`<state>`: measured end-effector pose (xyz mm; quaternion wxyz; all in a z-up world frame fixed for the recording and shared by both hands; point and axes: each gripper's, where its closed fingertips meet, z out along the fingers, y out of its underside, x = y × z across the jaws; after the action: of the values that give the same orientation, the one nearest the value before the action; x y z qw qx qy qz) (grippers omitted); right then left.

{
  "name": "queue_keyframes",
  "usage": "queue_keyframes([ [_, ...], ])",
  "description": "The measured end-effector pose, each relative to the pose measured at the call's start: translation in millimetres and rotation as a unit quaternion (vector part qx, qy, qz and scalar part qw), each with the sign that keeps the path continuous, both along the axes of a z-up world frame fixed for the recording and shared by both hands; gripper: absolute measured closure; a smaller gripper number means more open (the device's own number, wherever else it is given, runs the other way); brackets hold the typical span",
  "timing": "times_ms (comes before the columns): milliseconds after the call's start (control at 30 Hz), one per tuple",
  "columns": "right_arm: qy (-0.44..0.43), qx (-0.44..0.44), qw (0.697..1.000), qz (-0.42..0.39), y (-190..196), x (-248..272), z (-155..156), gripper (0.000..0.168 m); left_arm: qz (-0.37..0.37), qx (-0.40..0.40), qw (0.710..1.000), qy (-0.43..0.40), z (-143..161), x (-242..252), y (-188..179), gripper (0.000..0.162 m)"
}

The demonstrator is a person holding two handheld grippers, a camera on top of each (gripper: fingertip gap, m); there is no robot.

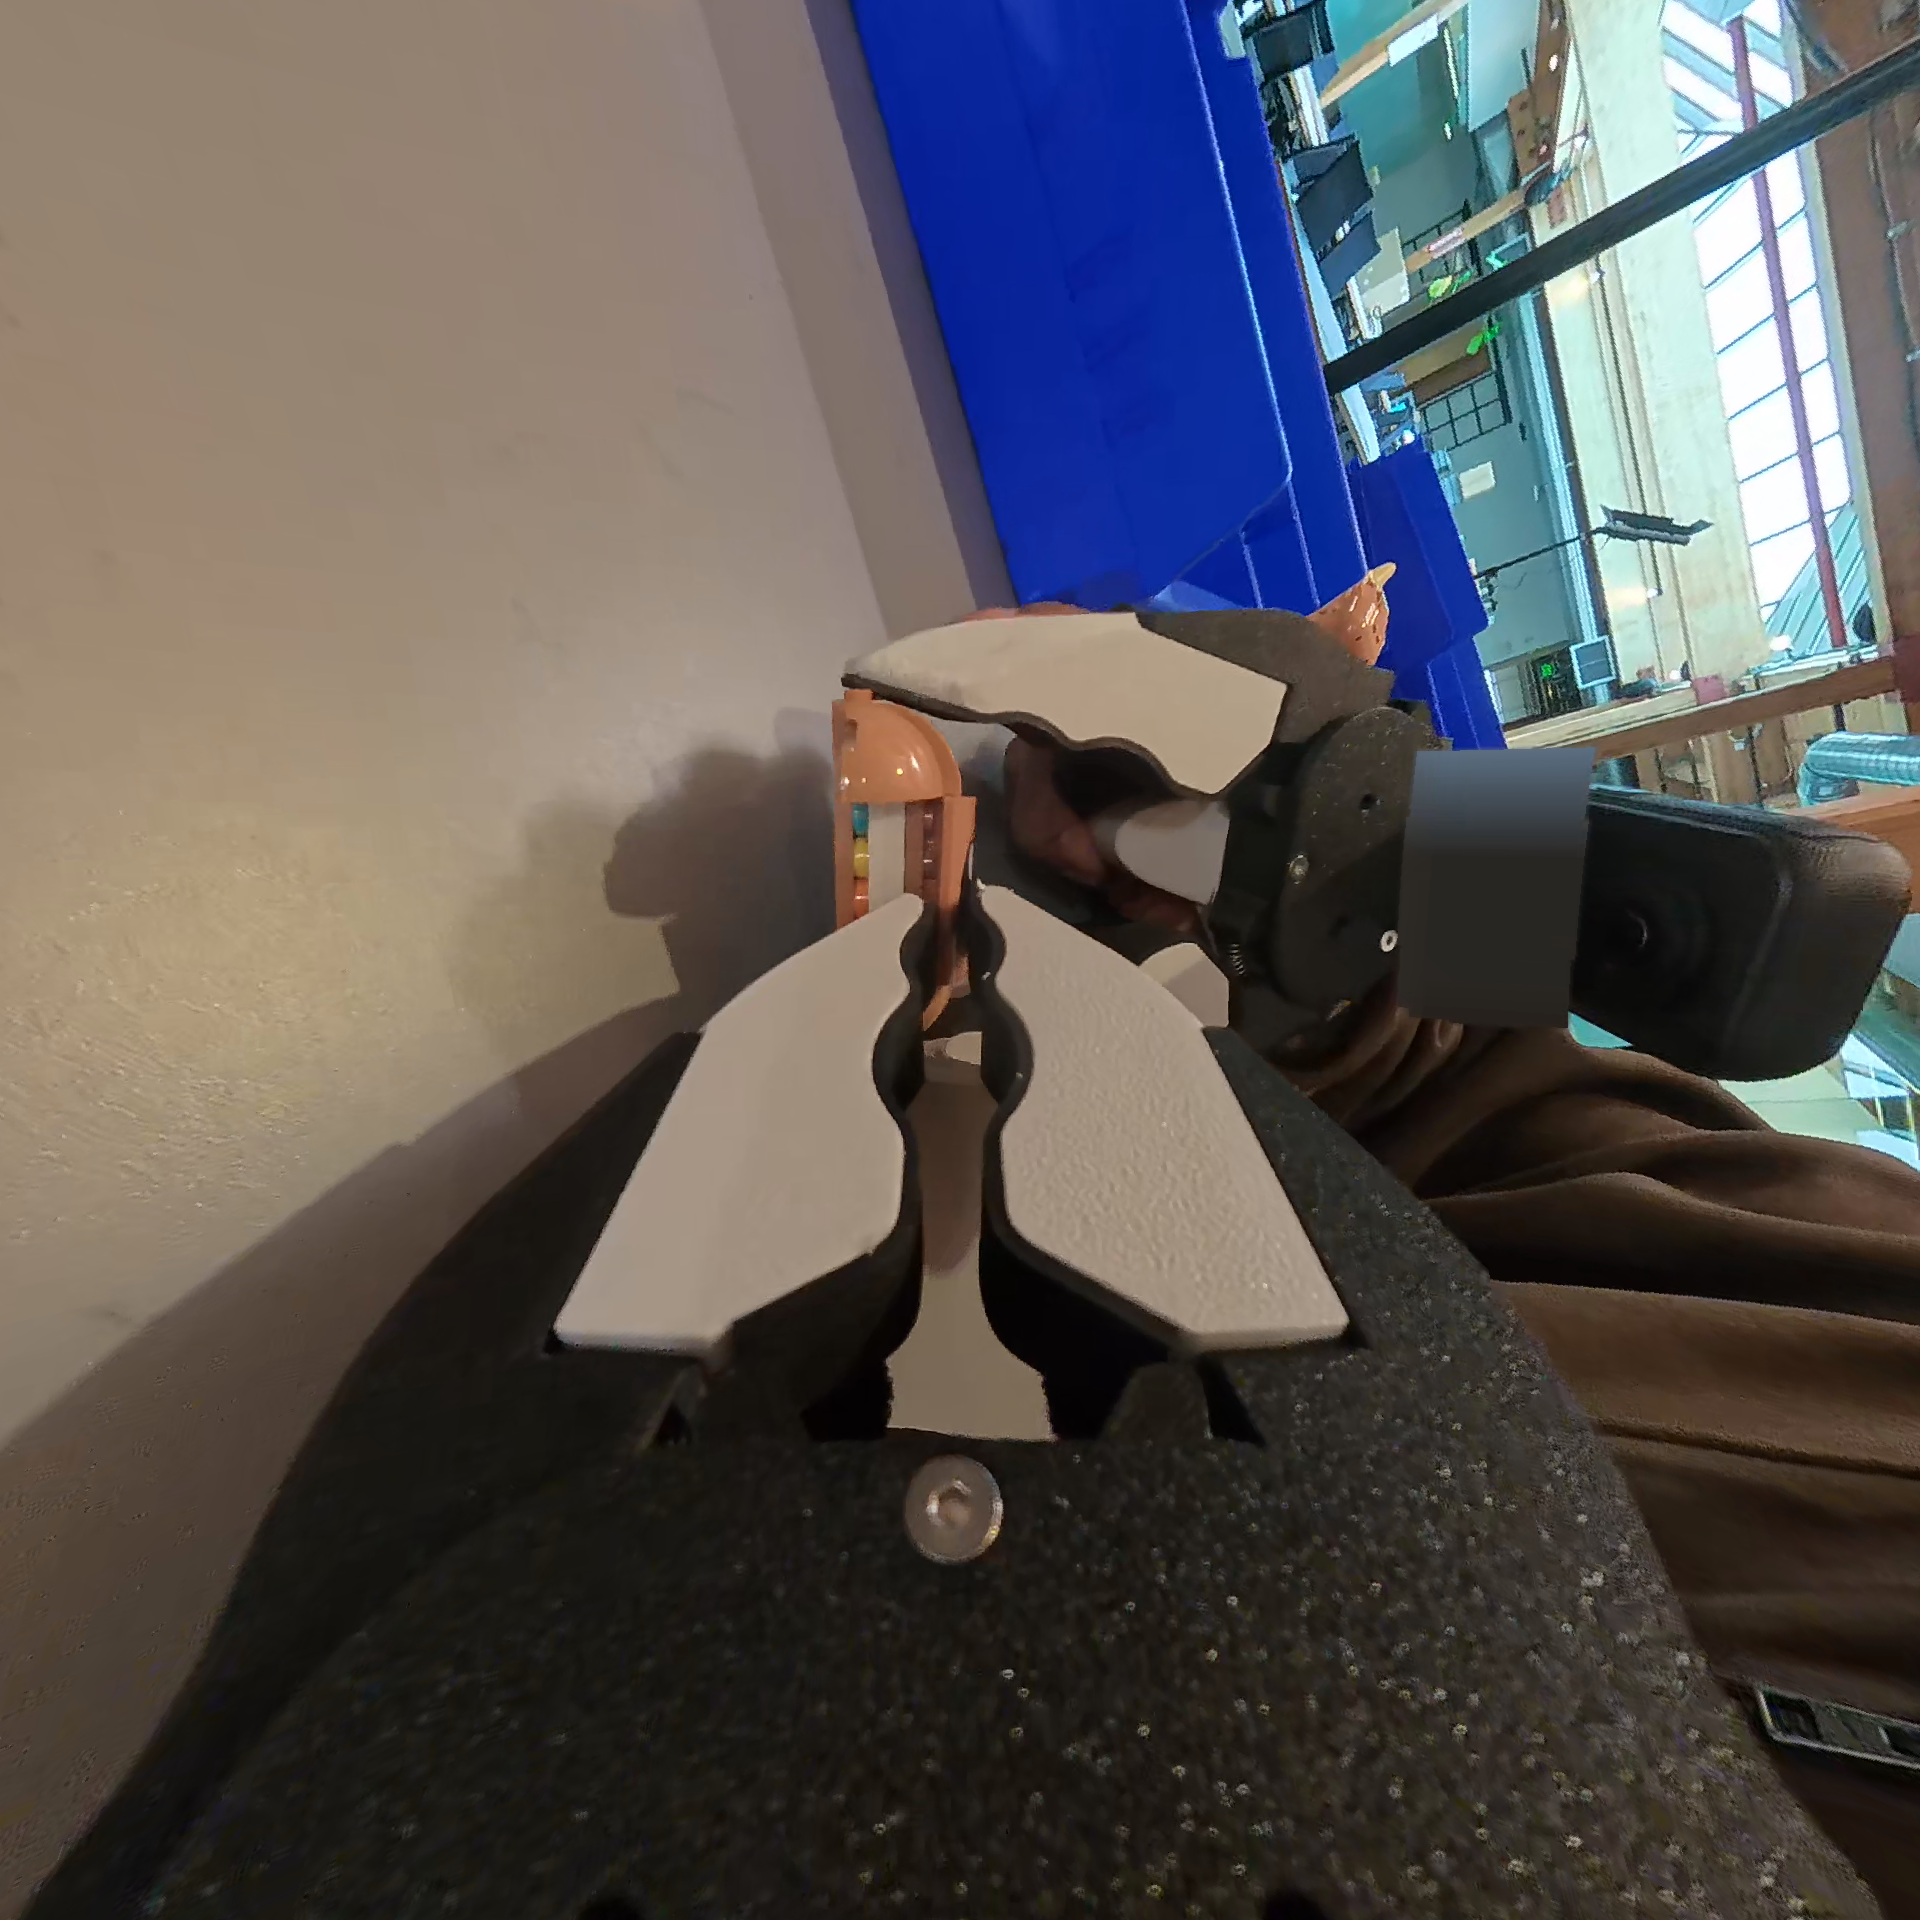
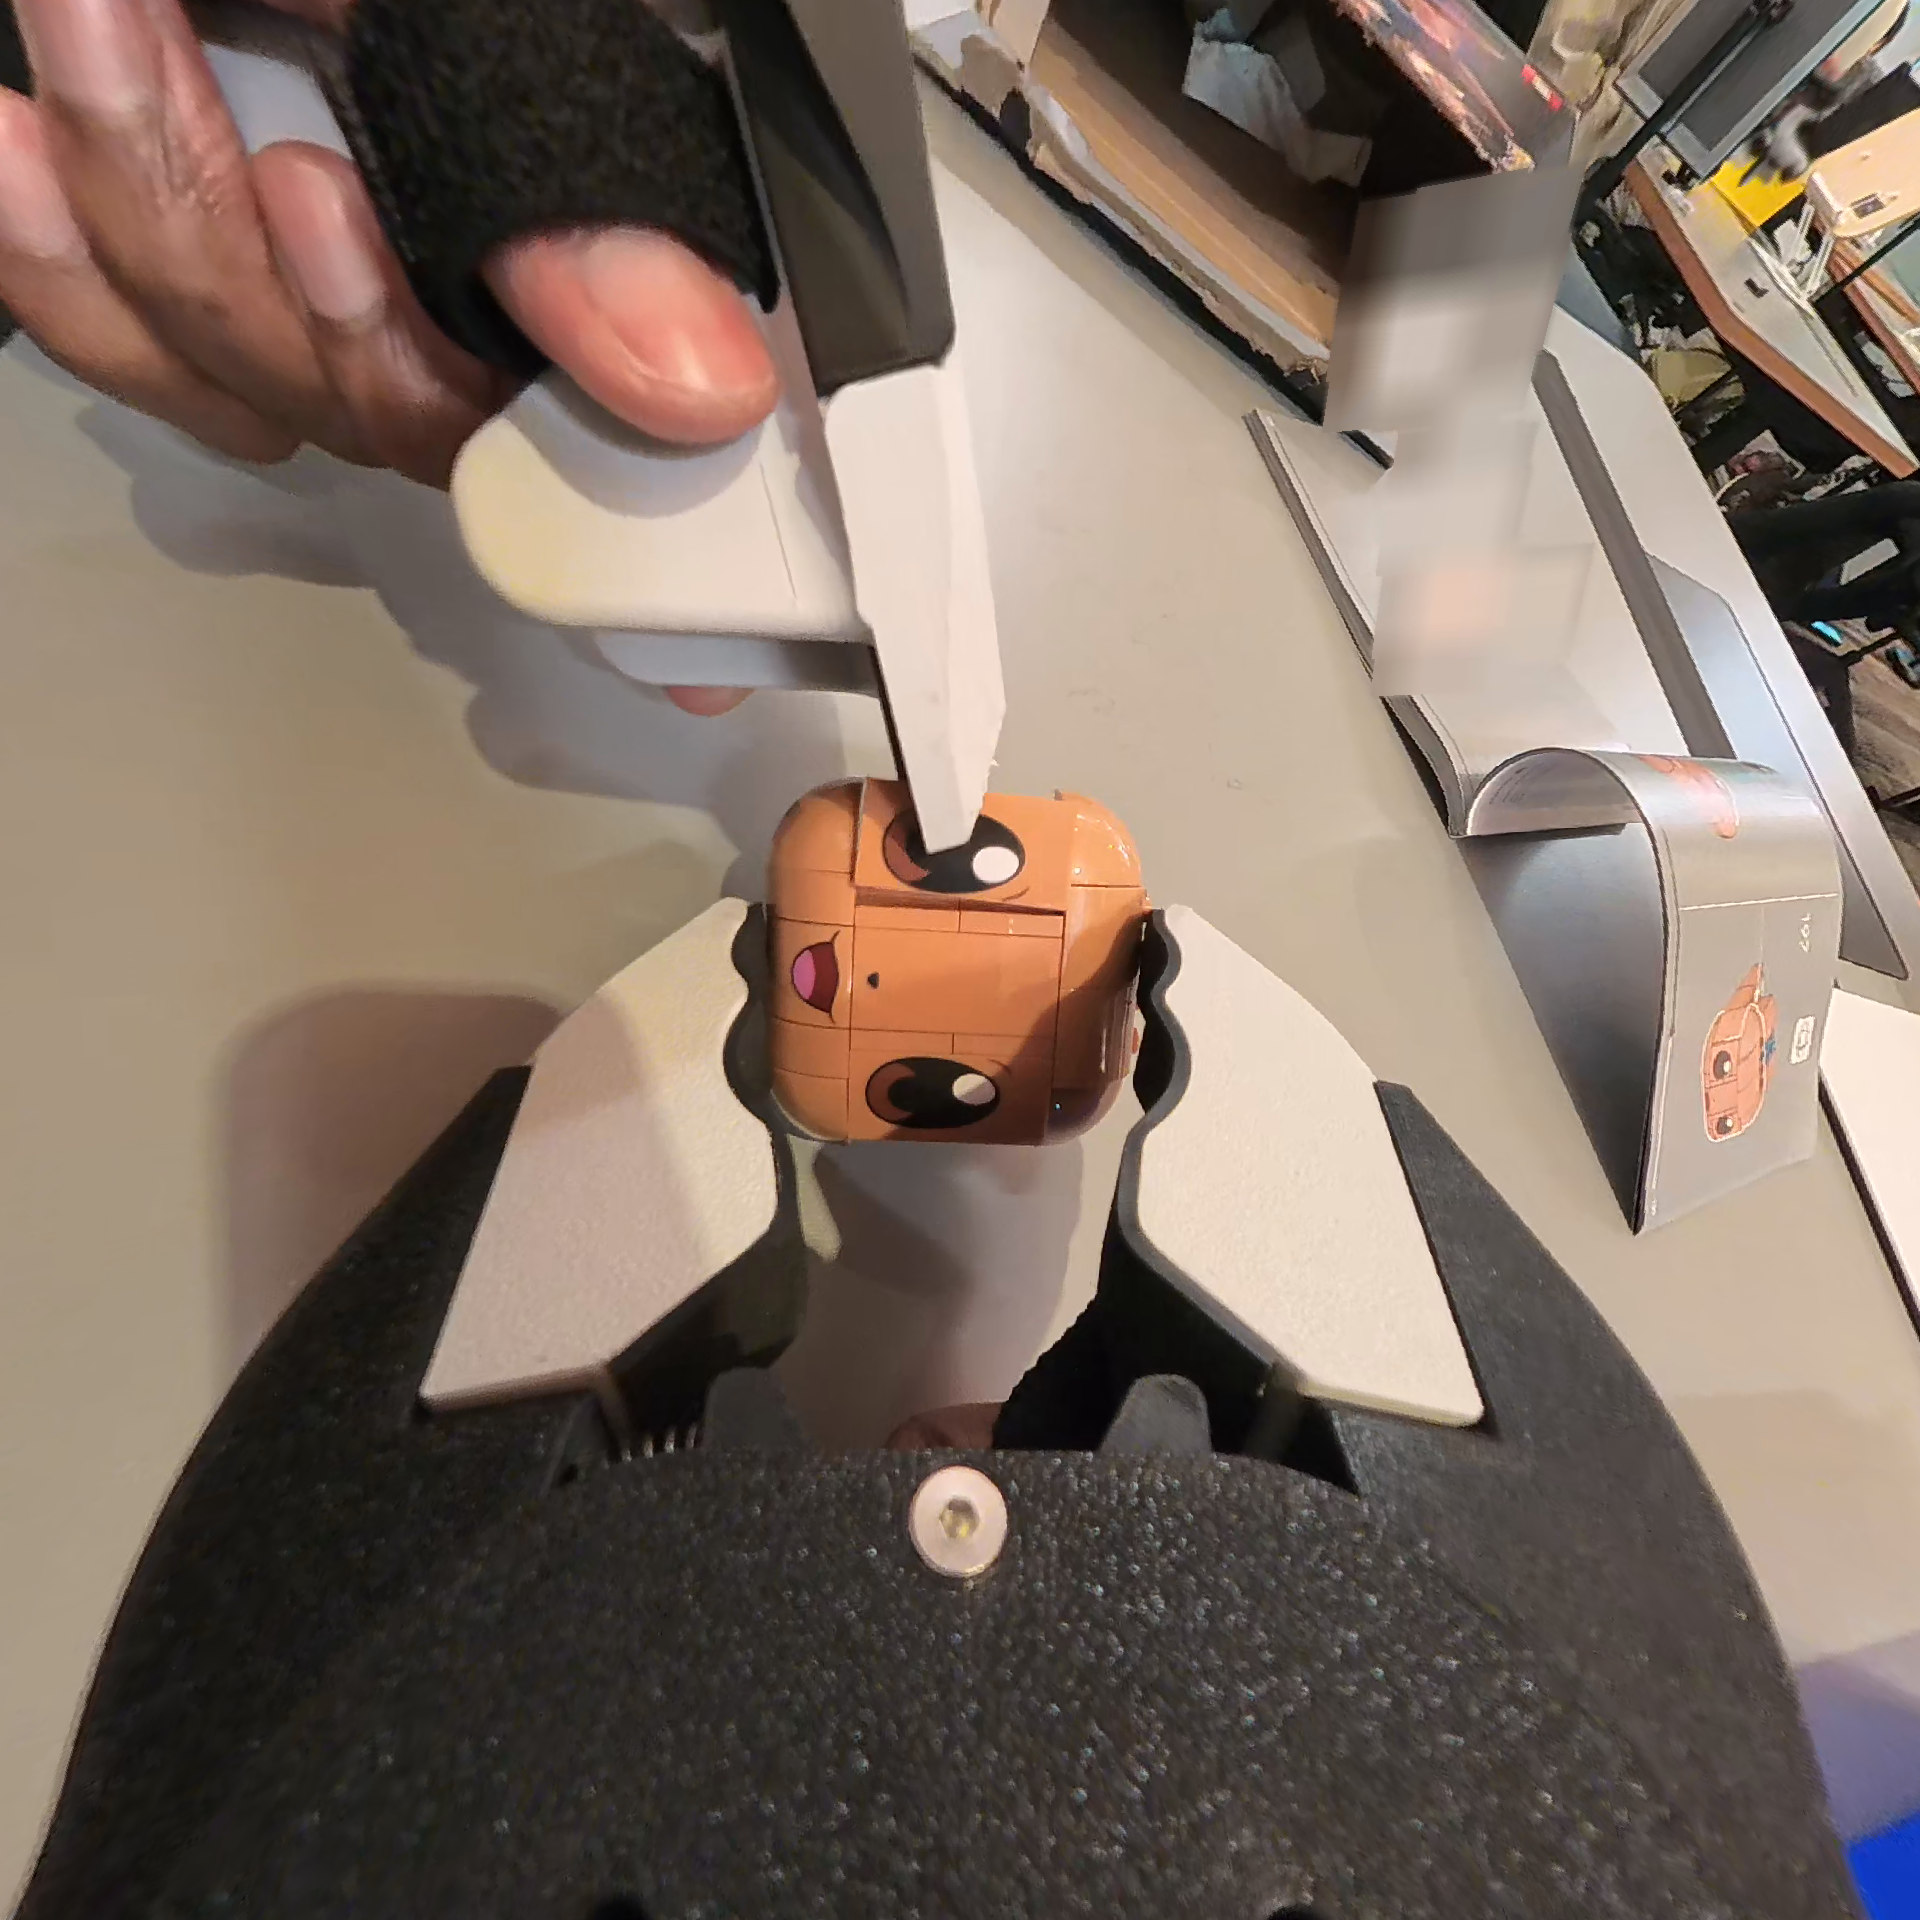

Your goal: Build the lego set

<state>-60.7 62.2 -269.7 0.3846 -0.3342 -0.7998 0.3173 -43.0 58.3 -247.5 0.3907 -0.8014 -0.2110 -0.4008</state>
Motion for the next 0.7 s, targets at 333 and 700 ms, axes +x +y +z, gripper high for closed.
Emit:
queue_keyframes([
  [333, -0.001, 0.003, 1.000, -0.003, 0.5, -0.2, -0.8, 0.100, 0.001, -0.009, 0.999, 0.052, -3.6, -1.2, -0.1, 0.155],
  [700, 0.001, 0.005, 1.000, -0.002, 0.2, -0.2, -0.5, 0.100, -0.012, -0.014, 0.994, 0.105, -4.2, -3.5, 1.4, 0.146],
])
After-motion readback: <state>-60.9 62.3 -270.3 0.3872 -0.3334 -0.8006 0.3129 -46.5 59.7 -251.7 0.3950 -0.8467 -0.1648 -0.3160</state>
